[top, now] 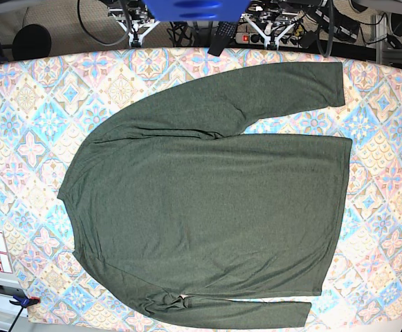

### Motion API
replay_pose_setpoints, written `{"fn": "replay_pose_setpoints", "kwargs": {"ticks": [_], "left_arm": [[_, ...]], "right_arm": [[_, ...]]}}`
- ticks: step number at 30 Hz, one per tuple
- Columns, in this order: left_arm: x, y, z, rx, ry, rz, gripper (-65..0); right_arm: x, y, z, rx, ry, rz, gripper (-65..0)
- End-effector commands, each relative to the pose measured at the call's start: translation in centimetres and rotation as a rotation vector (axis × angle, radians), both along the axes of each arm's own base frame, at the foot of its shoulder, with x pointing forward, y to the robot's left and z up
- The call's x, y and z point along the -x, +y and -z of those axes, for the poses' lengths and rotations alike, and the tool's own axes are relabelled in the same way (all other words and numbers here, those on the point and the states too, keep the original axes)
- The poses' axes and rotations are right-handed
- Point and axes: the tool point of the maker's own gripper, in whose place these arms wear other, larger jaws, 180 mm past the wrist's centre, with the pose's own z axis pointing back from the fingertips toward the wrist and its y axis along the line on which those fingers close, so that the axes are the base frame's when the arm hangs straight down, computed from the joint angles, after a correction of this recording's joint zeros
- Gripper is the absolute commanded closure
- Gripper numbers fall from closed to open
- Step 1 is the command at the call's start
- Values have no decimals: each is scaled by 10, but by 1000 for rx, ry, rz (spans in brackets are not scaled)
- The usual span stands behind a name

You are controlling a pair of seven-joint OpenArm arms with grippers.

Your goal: Fold the T-shirt properly

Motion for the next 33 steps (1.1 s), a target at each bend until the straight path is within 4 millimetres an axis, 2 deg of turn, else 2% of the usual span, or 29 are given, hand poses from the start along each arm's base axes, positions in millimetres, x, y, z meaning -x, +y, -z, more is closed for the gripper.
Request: {"fn": "replay_pose_setpoints", "kwargs": {"ticks": [1, 10, 12, 14, 16, 19, 20, 23, 26, 29, 33], "left_arm": [[3, 3, 0, -7, -1, 4, 0], [4, 4, 0, -8, 0, 4, 0], [13, 7, -1, -13, 14, 4, 0], [10, 16, -1, -27, -1, 7, 0], [16, 17, -3, -29, -9, 8, 0], [22, 25, -6, -41, -26, 13, 0], [26, 33, -8, -53, -26, 17, 0], [39, 39, -10, -62, -15, 21, 0], [49, 58, -14, -89, -10, 32, 0], [59, 63, -19, -97, -18, 41, 0], [64, 81, -31, -123, -55, 66, 0]], "right_arm": [[1, -3, 0, 6, 0, -5, 0], [1, -3, 0, 6, 0, -5, 0], [10, -3, 0, 6, 14, -5, 0], [14, -3, -1, 6, 20, -5, 0], [16, -3, -1, 6, 23, -5, 0], [39, -17, -2, 27, 57, -8, 0], [40, -20, -3, 31, 51, -10, 0], [53, -29, -7, 47, 47, -15, 0], [62, -43, -12, 71, 33, -23, 0], [71, -56, -18, 92, 21, -34, 0], [77, -64, -27, 109, -11, -40, 0]]}}
